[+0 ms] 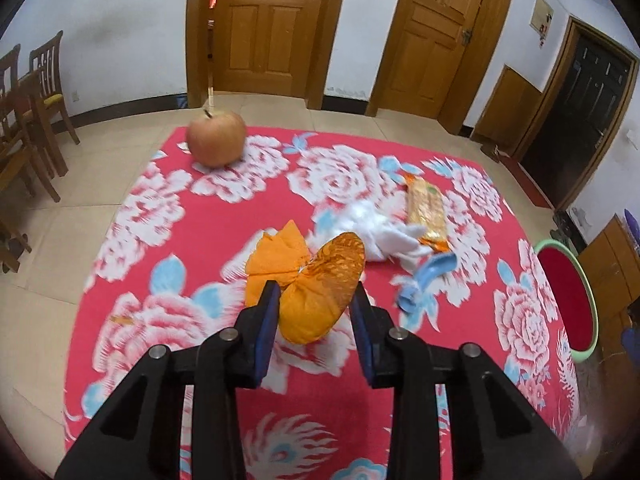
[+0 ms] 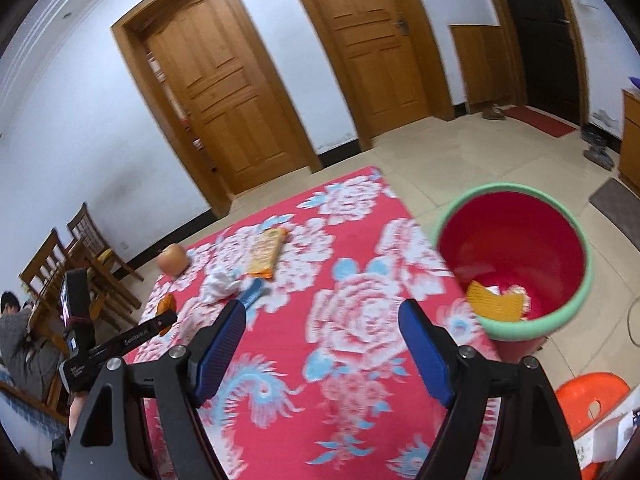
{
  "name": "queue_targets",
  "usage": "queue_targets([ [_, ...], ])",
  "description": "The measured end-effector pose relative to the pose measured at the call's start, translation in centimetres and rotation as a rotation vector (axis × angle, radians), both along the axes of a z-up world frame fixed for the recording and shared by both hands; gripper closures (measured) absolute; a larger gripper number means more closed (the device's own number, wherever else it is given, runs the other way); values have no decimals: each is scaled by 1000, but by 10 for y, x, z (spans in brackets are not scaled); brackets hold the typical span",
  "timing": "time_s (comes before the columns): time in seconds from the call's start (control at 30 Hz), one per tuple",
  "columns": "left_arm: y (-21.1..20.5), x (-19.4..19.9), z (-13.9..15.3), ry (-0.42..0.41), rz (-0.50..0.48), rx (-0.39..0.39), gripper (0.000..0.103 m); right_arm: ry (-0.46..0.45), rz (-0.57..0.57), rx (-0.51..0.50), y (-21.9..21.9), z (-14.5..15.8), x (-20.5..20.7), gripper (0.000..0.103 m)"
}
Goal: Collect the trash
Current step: 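Grasp the orange plastic bag with the left gripper, then grasp the blue plastic piece with the right gripper while the left holds the bag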
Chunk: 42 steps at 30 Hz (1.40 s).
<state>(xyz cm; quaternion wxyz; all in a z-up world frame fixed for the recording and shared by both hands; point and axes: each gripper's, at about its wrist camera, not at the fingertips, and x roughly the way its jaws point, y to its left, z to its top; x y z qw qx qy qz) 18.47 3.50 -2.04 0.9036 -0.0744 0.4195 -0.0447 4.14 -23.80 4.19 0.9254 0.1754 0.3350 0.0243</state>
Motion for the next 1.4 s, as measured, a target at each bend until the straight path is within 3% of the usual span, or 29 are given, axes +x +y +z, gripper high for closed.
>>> queue_targets([
  [0.3, 25, 19, -2, -25, 46, 13, 68, 16, 112, -44, 67, 1, 42, 22],
  [0.9, 48, 27, -29, -23, 86, -43, 68, 194, 125, -122, 140, -77, 125, 23],
  [1.03, 48, 26, -30, -19, 79, -53, 68, 218, 132, -144, 151, -87, 134, 37],
  [1.3, 50, 25, -30, -25, 80, -76, 68, 240, 116, -179, 160, -100, 140, 54],
  [1.4, 51, 24, -30, -25, 81, -77, 68, 241, 104, -169, 154, -101, 141, 69],
])
